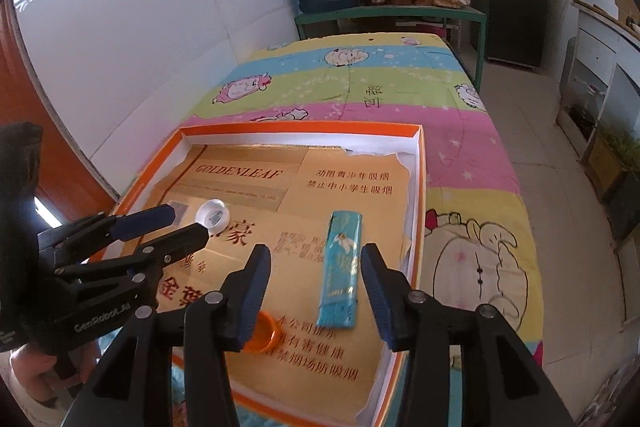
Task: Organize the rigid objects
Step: 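Lower the white lid into the box and open the left tool, then withdraw both tools from the box toward the items on the quilt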
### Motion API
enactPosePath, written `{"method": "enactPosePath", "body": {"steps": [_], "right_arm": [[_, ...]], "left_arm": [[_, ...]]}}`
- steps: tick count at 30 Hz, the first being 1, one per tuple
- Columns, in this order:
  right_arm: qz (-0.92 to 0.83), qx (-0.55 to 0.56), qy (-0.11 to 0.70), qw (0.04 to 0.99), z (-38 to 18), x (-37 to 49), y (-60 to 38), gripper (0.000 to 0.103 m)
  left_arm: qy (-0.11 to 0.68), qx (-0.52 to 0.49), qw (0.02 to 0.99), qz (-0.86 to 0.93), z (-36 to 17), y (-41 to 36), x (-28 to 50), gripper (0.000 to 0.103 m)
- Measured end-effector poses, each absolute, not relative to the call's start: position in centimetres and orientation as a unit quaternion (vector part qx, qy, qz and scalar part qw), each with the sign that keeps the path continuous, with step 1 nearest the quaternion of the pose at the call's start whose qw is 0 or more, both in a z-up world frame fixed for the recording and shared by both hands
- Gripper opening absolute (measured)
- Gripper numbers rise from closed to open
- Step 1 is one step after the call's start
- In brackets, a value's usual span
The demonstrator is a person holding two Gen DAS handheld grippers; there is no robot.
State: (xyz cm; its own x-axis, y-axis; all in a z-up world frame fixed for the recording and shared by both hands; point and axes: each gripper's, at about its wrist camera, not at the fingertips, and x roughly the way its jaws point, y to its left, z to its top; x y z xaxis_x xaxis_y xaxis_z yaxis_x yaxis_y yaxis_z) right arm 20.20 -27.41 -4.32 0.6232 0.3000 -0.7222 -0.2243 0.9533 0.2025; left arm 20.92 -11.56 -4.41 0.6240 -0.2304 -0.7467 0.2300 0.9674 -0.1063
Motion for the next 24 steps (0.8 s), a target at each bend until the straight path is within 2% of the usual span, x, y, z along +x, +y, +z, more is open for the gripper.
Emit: {"method": "enactPosePath", "body": {"steps": [24], "right_arm": [[0.138, 0.042, 0.392, 0.908, -1.6, 10.8, -24.2, 0.047]], "left_arm": [[0.384, -0.044, 0.918, -0.093, -0.1, -5.8, 9.8, 0.048]]}}
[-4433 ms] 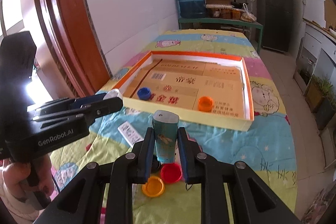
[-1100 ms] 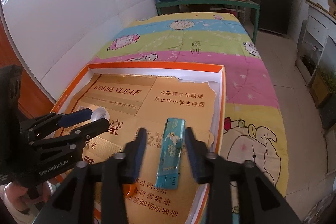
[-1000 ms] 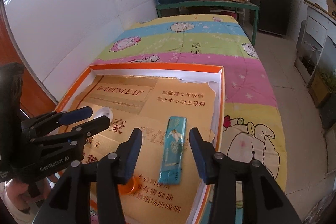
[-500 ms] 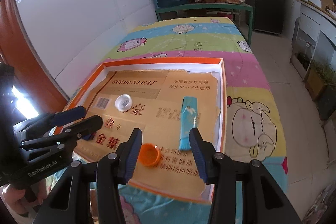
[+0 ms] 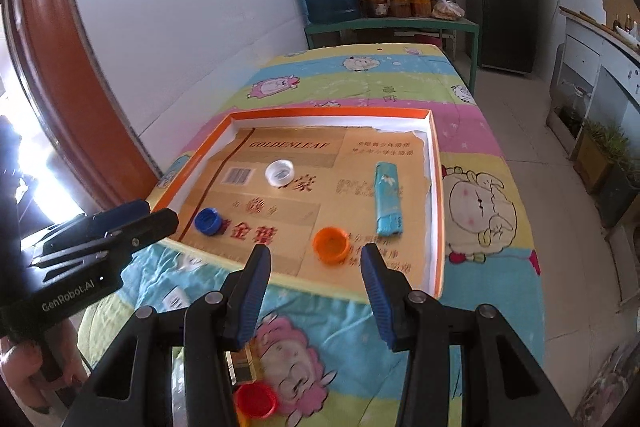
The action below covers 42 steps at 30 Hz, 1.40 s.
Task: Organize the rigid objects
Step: 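Withdraw both tools from the box toward the items on the quilt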
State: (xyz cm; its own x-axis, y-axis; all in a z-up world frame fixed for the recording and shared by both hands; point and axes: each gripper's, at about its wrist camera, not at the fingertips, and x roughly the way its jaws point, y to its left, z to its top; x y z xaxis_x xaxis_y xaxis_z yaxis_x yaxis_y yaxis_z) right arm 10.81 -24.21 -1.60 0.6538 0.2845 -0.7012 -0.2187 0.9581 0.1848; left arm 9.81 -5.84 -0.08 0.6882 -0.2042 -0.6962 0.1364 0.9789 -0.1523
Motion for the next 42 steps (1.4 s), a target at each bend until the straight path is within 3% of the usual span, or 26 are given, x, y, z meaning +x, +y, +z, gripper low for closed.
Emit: {"method": "enactPosePath", "body": {"steps": [21, 42], "right_arm": [[0.129, 0.034, 0.39, 0.911, -1.1, 4.4, -22.4, 0.047], [0.108, 0.044, 0.398, 0.91, -3.4, 0.2, -23.3, 0.047]], "left_arm": [[0.382, -0.077, 0.915, -0.104, 0.1, -3.2, 3.6, 0.048], [0.43, -0.066, 0.895, -0.103, -6.4, -8.6, -0.6, 0.048]]}}
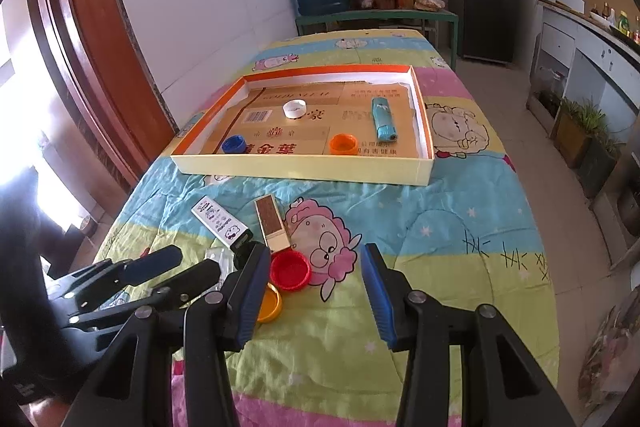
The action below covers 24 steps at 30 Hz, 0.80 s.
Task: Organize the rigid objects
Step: 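Withdraw both tools from the box toward the items on the quilt, then grasp the clear glitter tube with the left tool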
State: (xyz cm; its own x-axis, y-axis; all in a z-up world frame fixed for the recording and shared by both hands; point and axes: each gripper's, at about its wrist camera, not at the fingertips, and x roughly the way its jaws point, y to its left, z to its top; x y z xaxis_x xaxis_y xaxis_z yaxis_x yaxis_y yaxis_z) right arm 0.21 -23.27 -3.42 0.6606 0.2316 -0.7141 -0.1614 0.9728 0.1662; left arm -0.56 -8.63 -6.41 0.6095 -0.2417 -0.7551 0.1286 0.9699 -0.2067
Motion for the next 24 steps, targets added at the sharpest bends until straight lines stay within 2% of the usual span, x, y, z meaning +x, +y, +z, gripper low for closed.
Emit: {"method": "enactPosePath", "body": {"steps": [24], "right_arm": [[0.114, 0.069, 0.408, 0.903, -5.1, -0.5, -25.2, 0.047]], "left_arm": [[0.452, -0.054, 0.886, -0.086, -7.9, -8.8, -0.8, 0.05]]}}
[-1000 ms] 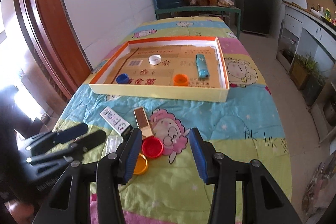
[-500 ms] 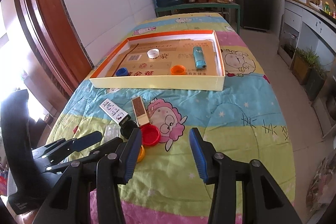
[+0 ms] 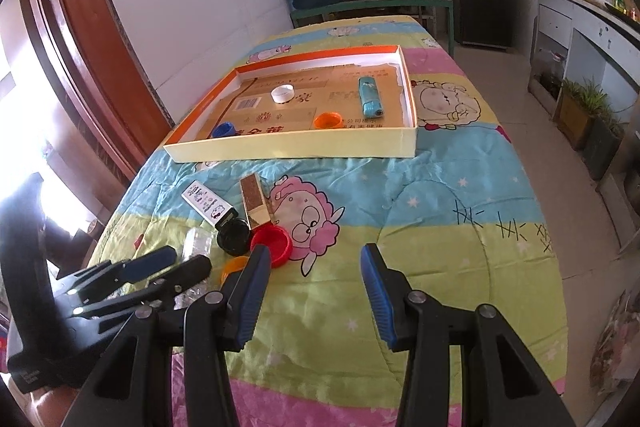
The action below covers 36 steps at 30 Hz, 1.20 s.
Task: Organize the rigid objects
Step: 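Grasp the clear glitter tube with the left tool, then grasp the orange cap with the right tool while the left tool lifts the glitter tube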
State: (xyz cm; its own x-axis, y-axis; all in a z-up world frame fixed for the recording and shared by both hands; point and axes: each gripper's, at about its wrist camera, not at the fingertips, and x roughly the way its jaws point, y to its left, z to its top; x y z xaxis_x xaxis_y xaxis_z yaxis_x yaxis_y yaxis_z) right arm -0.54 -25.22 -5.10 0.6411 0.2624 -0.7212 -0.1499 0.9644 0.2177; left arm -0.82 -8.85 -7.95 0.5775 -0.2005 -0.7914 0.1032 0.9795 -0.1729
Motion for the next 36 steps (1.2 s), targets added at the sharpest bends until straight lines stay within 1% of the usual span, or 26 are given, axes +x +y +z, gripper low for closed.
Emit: {"method": "enactPosePath", "body": {"steps": [2, 4, 9, 10, 11, 12, 13, 16, 22, 28, 36], "right_arm": [[0.115, 0.068, 0.409, 0.902, -5.3, -0.5, -25.2, 0.047], [0.117, 0.069, 0.412, 0.901, -5.4, -0.5, -25.0, 0.047], [0.117, 0.066, 0.412, 0.901, -5.5, -0.7, -24.9, 0.047], [0.115, 0.066, 0.412, 0.901, -5.6, -0.7, -25.0, 0.047], [0.114, 0.068, 0.413, 0.901, -5.6, -0.7, -25.2, 0.047], [0.113, 0.071, 0.414, 0.901, -5.7, -0.7, -25.3, 0.047], [0.112, 0.073, 0.414, 0.9, -5.7, -0.7, -25.4, 0.047], [0.114, 0.077, 0.416, 0.899, -5.9, -0.7, -25.4, 0.047], [0.121, 0.077, 0.42, 0.896, -6.3, -1.1, -25.2, 0.047], [0.148, 0.076, 0.419, 0.892, -6.7, -1.7, -24.2, 0.047], [0.181, 0.049, 0.424, 0.886, -7.3, -1.9, -21.2, 0.047]], "left_arm": [[0.462, -0.043, 0.881, -0.094, -8.3, -9.6, -0.4, 0.05], [0.46, -0.021, 0.883, -0.089, -8.3, -10.5, -0.4, 0.05], [0.455, -0.006, 0.886, -0.083, -8.4, -11.0, -0.7, 0.05], [0.454, 0.0, 0.887, -0.088, -8.4, -11.2, -0.7, 0.049], [0.452, -0.002, 0.887, -0.098, -8.4, -11.2, -0.8, 0.038], [0.451, -0.009, 0.886, -0.11, -8.3, -11.2, -0.9, 0.033], [0.451, -0.015, 0.885, -0.116, -8.3, -11.0, -0.9, 0.029], [0.453, -0.019, 0.882, -0.128, -8.3, -10.6, -0.8, 0.022], [0.461, -0.026, 0.876, -0.14, -8.0, -9.9, -0.7, 0.021], [0.447, -0.024, 0.883, -0.144, -7.0, -9.6, -1.3, 0.02], [0.426, -0.052, 0.895, -0.116, -5.4, -6.2, -1.3, 0.02]]}}
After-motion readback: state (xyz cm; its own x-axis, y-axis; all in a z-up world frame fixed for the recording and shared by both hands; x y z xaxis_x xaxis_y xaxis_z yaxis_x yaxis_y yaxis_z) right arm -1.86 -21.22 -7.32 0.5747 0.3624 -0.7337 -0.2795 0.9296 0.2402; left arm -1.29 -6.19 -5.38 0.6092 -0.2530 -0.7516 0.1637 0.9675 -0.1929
